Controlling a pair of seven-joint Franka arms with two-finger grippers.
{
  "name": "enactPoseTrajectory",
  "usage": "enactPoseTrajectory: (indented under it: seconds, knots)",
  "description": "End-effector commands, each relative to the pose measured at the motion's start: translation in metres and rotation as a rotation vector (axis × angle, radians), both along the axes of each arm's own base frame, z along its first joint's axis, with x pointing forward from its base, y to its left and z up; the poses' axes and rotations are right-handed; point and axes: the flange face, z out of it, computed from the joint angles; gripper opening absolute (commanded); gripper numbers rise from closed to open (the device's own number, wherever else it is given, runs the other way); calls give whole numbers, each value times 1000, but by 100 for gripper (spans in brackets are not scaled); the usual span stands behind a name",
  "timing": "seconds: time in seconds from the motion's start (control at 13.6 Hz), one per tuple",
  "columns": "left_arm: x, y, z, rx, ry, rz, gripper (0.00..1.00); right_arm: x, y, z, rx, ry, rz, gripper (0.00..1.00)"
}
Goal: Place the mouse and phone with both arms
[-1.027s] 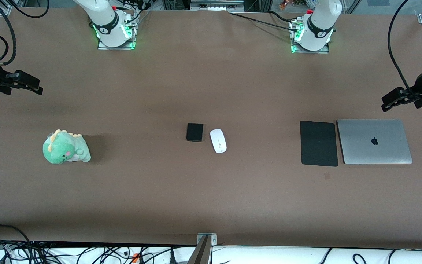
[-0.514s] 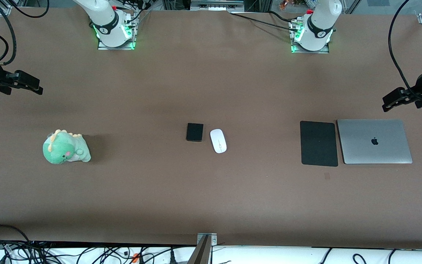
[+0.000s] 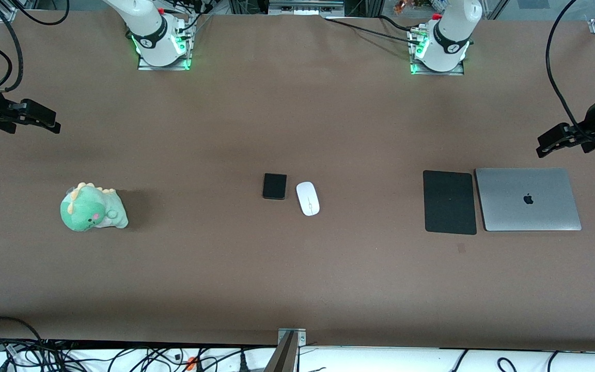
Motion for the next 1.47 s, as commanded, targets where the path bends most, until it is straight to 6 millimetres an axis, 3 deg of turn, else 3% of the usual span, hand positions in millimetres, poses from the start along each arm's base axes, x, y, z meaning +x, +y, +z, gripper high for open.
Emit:
enactPoseTrajectory:
  seconds: [0.0,0.81,1.17,1.39]
  knots:
    - [-1,1,3,-19,1,-9,100,3,1,4,11,-9,1,100]
    - [3,-3,4,-11,-4,-16,100,3,2,4,11,-9,3,100]
    - [6,-8,-7,-21,15,17,100,3,3,5,4,-13,12,100]
    - [21,-38,-24,-80,0,94,100,6,3,2,4,-12,8,100]
